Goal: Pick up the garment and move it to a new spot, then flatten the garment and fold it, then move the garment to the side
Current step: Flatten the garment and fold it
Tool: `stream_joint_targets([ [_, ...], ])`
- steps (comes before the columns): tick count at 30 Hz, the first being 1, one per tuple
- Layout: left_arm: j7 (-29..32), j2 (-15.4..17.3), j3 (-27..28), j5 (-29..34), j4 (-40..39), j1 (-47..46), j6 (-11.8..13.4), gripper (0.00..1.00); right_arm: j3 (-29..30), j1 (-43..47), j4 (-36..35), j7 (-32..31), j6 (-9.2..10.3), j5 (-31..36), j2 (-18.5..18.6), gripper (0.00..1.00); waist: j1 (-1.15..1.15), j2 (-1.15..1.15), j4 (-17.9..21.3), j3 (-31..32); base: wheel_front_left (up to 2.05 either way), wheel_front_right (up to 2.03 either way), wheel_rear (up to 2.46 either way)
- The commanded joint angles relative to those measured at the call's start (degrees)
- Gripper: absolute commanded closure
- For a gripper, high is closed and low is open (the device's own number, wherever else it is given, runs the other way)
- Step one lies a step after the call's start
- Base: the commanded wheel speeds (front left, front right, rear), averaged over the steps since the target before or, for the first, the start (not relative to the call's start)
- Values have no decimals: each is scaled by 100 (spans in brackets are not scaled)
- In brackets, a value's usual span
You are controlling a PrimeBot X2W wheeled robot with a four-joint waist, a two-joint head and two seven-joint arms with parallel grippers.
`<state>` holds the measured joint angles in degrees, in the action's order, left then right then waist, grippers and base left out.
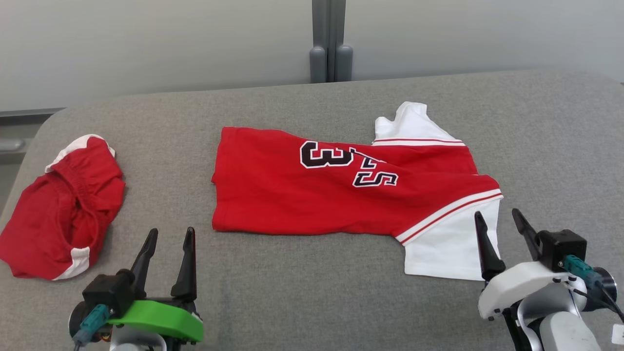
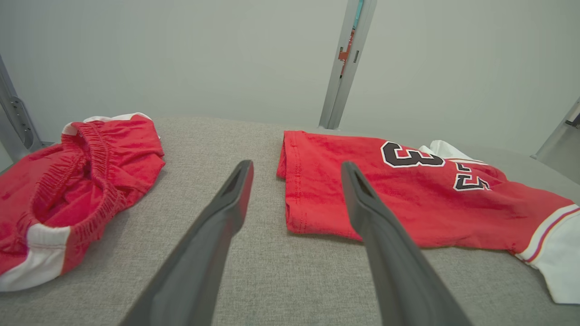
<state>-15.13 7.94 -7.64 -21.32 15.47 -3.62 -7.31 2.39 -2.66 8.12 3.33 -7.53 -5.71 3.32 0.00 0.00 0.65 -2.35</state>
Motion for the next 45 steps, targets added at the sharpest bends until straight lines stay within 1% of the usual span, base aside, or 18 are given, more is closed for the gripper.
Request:
stream_joint_targets([
  [1,-1,45,-58,-54,76,-199,-25,0,-2,49,20,-268,8,39,31,0,0,0,37,-60,0,0,0],
  [4,86,58,-259,-112,334,-456,-25,0,153,55,-47,-782,8,34,38,0,0,0,58,-176,0,0,0],
  [6,261,56,-361,-80,614,-677,-24,0,256,74,-104,-1082,8,18,20,0,0,0,79,-275,0,0,0],
  [9,507,-59,-487,-47,1035,-1050,26,0,445,125,-167,-1486,8,-4,-11,0,0,0,108,-423,0,0,0],
  [14,804,-201,-536,-74,1665,-1496,263,0,539,126,-252,-1946,8,0,-34,0,0,0,181,-649,0,0,0],
  [17,849,-270,-544,-96,1988,-1694,401,0,549,131,-249,-2149,8,-65,-38,0,0,0,229,-755,0,0,0],
  [20,836,-280,-532,-114,2255,-1842,490,0,602,100,-193,-2261,8,-24,-37,0,0,0,256,-838,0,0,0],
  [25,867,-311,-522,-157,2671,-2109,567,0,569,25,-30,-2358,8,-19,-39,0,0,0,240,-957,0,0,0],
  [29,835,-295,-552,-152,2935,-2323,547,0,464,-96,81,-2232,9,-54,-40,0,0,0,220,-1039,0,0,0],
  [32,818,-301,-553,-167,3104,-2452,590,0,400,-209,208,-2195,8,-52,-39,0,0,0,213,-1080,0,0,0],
  [36,926,-324,-632,-185,3379,-2498,525,0,281,-306,427,-2242,8,-53,-41,0,0,0,204,-1111,0,0,0],
  [37,999,-336,-680,-177,3466,-2492,475,0,242,-305,497,-2299,8,-86,-40,0,0,0,201,-1117,0,0,0],
  [38,1050,-348,-715,-190,3528,-2492,432,9,212,-302,548,-2341,8,-116,-41,0,0,0,198,-1121,0,0,0],
  [39,1125,-359,-782,-188,3599,-2482,365,53,178,-292,600,-2394,6,-140,-45,0,0,0,195,-1124,0,0,0],
  [40,1177,-381,-845,-187,3650,-2472,314,78,153,-282,623,-2423,4,-157,-50,54,0,0,192,-1126,0,0,0],
  [41,1208,-407,-900,-208,3685,-2463,244,100,139,-273,639,-2453,4,-190,-50,100,0,0,189,-1127,0,0,0],
  [43,1209,-441,-984,-236,3719,-2472,165,100,99,-262,655,-2496,5,-214,-51,100,0,0,186,-1113,0,0,0],
  [45,1048,-428,-988,-297,3681,-2525,130,100,131,-309,548,-2367,6,-271,-31,100,0,0,188,-1087,0,0,0],
])
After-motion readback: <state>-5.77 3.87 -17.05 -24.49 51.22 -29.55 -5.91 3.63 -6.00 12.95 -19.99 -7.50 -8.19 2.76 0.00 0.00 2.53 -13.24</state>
